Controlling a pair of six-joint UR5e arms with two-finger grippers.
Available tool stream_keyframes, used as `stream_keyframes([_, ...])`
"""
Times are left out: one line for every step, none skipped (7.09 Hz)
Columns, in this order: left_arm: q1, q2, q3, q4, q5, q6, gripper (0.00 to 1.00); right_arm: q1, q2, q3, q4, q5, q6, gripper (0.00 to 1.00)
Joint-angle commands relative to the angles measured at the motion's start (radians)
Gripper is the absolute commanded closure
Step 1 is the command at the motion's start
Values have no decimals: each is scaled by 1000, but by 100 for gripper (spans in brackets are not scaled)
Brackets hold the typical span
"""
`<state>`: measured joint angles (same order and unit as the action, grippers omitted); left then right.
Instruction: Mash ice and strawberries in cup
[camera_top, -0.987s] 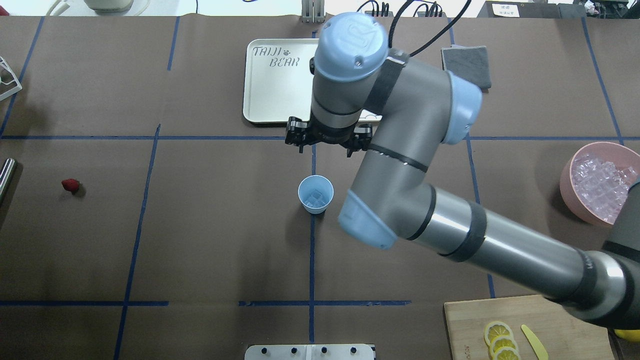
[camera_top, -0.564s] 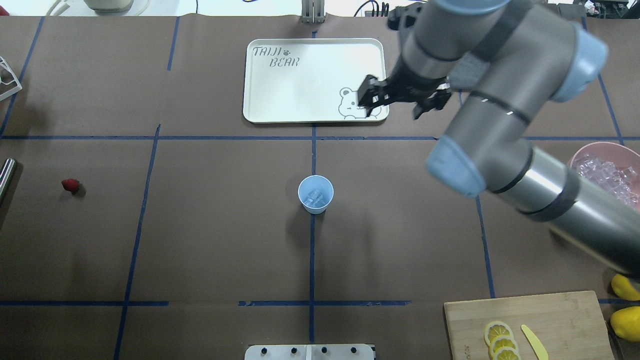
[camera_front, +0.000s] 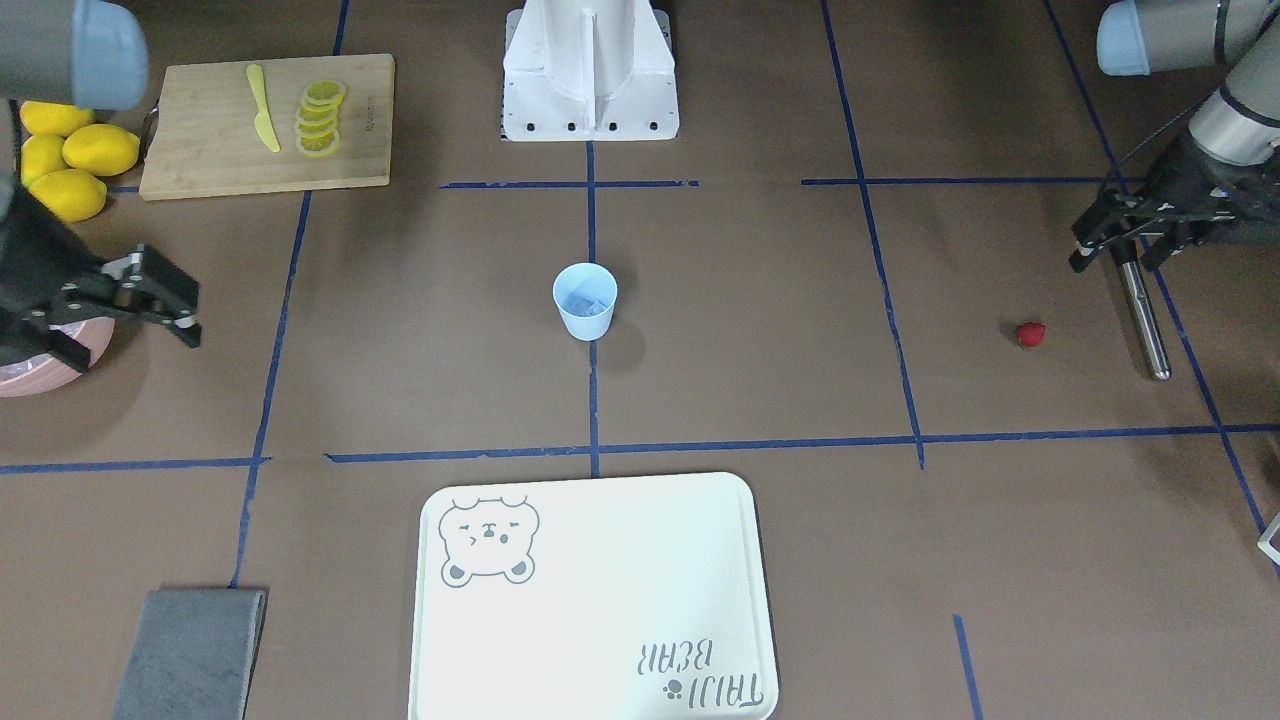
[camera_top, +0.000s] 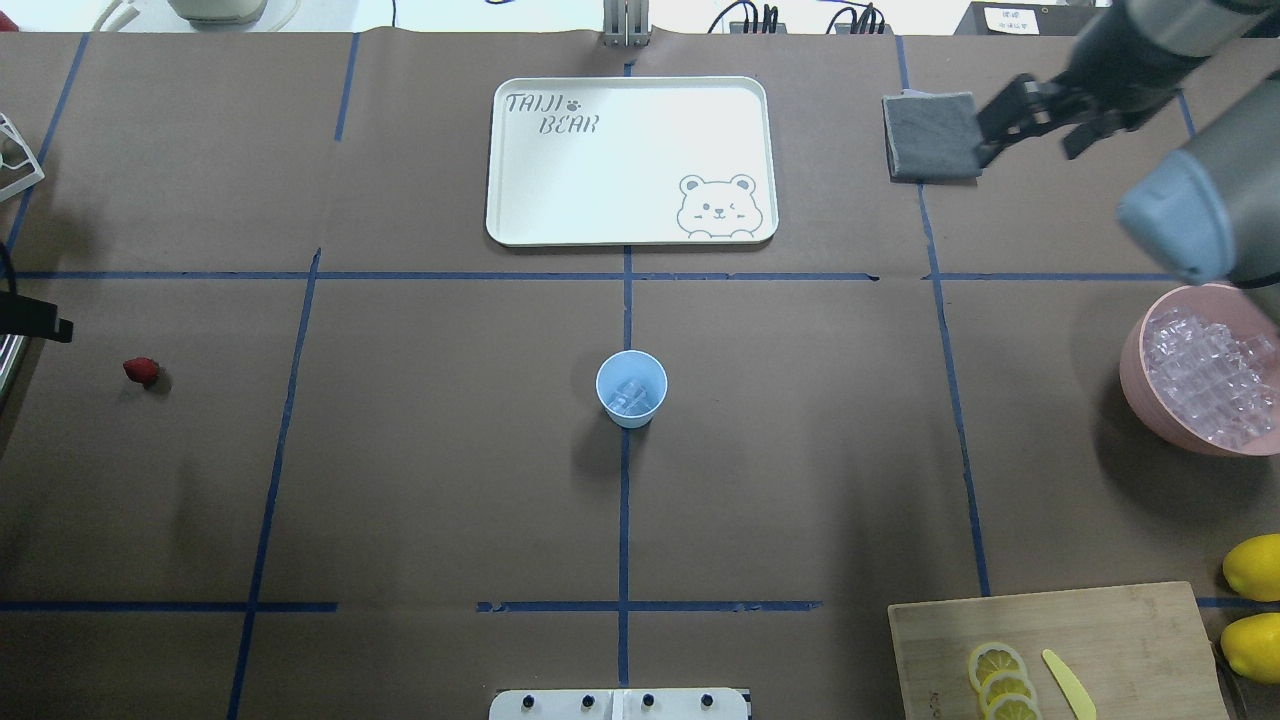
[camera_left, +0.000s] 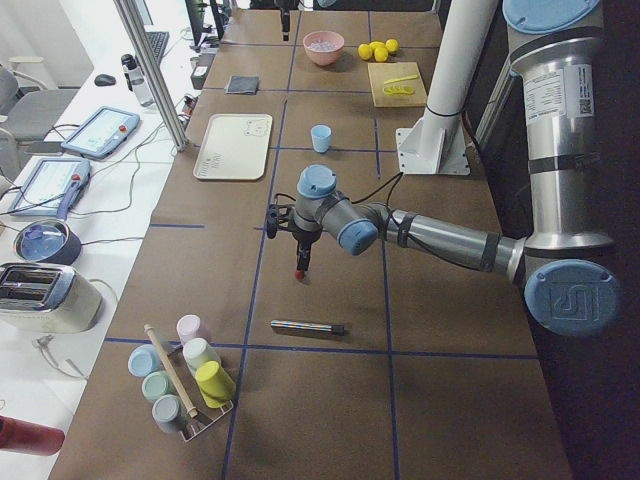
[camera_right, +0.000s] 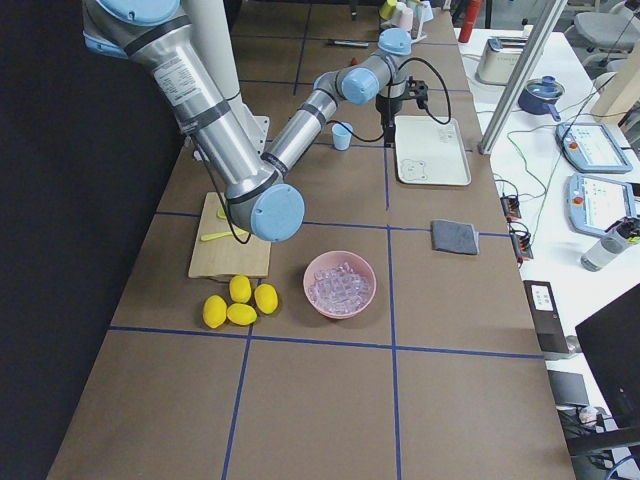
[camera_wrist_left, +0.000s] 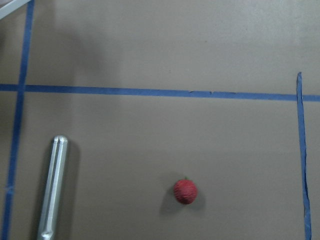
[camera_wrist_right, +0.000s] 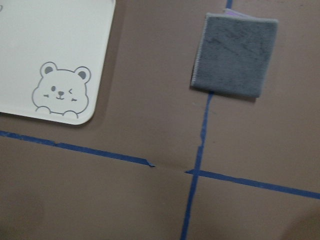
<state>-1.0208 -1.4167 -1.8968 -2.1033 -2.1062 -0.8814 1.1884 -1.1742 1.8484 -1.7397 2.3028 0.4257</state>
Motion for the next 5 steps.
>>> stream_keyframes([123, -11, 57, -91, 129, -112, 1, 158, -151, -3, 2, 47, -261, 1])
stream_keyframes([125, -37, 126, -151, 130, -114, 1, 199, -191, -3, 2, 49, -315, 1])
stream_keyframes([125, -80, 186, -162, 132, -113, 2, 229, -226, -1, 2, 49, -352, 1])
stream_keyframes([128, -96, 217, -164, 159, -114, 2, 244, -239, -1, 2, 49, -369, 1])
stream_keyframes([134, -117, 238, -164, 166, -114, 2, 246, -242, -1, 2, 49, -367, 1])
